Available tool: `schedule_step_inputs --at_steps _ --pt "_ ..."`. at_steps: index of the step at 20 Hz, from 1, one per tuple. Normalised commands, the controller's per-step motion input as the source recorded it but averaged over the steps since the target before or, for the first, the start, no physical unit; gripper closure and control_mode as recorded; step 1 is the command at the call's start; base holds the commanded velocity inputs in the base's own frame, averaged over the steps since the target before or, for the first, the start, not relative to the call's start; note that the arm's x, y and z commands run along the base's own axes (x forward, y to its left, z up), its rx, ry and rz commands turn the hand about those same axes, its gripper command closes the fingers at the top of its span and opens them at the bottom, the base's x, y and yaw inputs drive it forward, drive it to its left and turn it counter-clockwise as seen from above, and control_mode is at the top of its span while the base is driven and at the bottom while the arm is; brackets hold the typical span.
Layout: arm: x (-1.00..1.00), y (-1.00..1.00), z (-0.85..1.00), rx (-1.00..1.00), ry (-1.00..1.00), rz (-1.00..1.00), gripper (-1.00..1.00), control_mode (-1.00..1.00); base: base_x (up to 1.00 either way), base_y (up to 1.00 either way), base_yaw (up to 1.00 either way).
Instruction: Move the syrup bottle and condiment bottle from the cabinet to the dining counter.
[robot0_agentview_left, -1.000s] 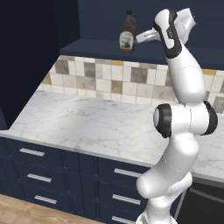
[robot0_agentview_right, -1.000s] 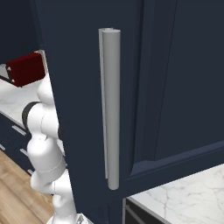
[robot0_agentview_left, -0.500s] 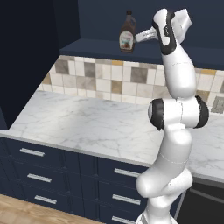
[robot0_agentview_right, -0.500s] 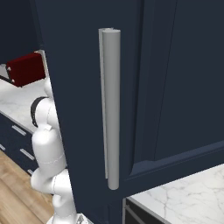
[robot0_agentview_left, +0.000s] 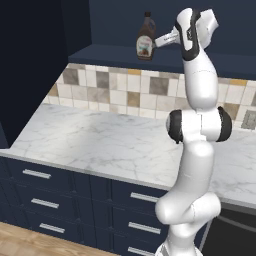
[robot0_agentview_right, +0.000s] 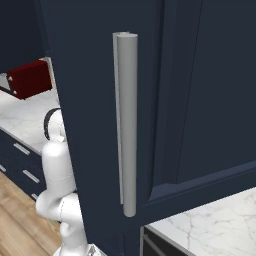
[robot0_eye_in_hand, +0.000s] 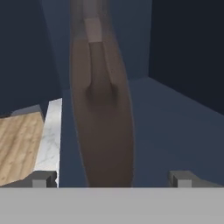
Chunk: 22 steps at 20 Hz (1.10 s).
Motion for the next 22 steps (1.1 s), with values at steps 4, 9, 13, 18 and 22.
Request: schedule_step_inputs --at_steps 4,9,13,18,22 --pt "0.15 0.0 0.0 0.0 0.0 0.08 -1.0 -1.0 0.0 0.0 0.0" --pt "0.0 0.12 0.0 0.0 0.0 0.07 -1.0 -1.0 0.0 0.0 0.0" --pt "0.0 0.17 0.0 0.0 0.0 0.04 -1.0 -1.0 0.0 0.0 0.0" --pt "0.0 0.26 -0.08 0.0 0.0 0.03 -1.0 -1.0 0.0 0.0 0.0" --pt "0.21 0.2 -0.09 0.0 0.0 0.02 -1.0 -1.0 0.0 0.0 0.0"
